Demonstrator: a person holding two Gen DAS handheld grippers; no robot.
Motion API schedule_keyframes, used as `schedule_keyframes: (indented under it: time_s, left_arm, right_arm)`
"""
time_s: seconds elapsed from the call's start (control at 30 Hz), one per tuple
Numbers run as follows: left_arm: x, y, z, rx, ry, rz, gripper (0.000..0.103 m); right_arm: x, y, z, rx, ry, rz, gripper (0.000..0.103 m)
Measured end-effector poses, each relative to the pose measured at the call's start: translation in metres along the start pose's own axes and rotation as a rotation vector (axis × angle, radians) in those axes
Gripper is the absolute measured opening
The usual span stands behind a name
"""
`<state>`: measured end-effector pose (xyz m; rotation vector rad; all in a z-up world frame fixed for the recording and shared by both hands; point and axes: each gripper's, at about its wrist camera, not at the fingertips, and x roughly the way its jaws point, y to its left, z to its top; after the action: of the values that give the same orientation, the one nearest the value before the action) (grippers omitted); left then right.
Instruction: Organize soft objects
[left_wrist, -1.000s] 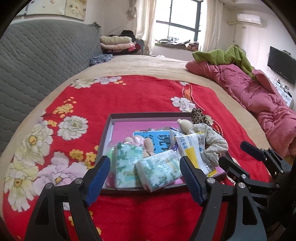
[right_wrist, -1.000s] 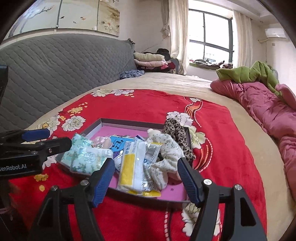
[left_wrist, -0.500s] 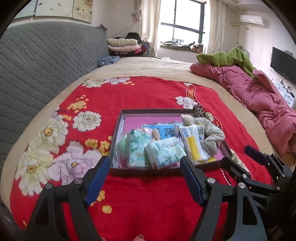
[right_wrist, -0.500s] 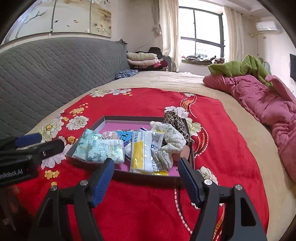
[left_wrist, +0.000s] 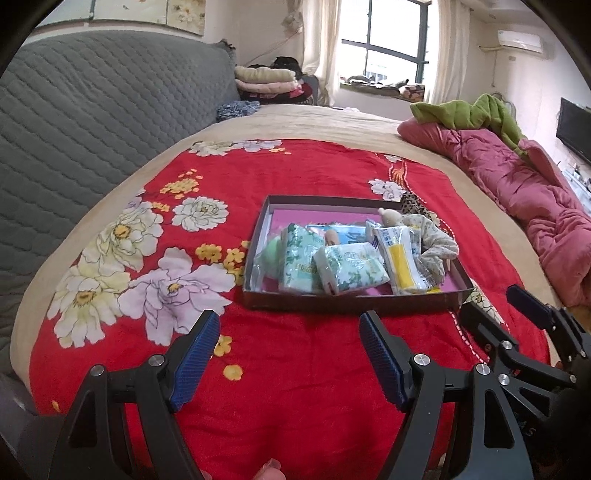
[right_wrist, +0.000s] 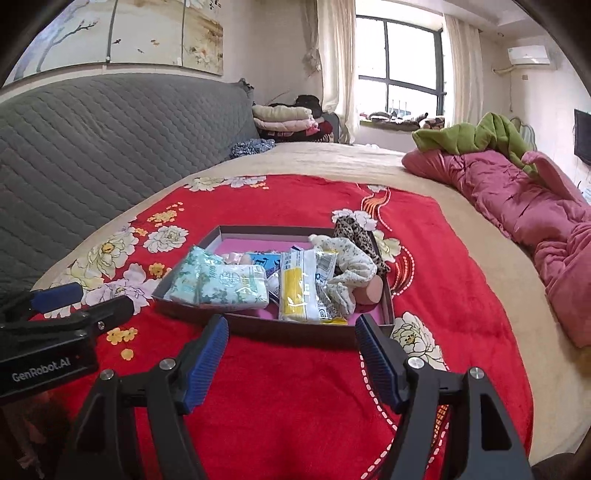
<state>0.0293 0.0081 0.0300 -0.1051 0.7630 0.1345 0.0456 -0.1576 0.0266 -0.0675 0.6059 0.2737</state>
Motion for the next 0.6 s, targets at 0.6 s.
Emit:
schedule_keyframes:
  time_s: [0.6]
  left_arm:
    - [-0.025, 0.002, -0.012, -0.012, -0.006, 0.005, 0.079]
  right_arm:
    - [-0.037, 0.000, -0.004, 0.046, -0.037, -0.007, 0.071]
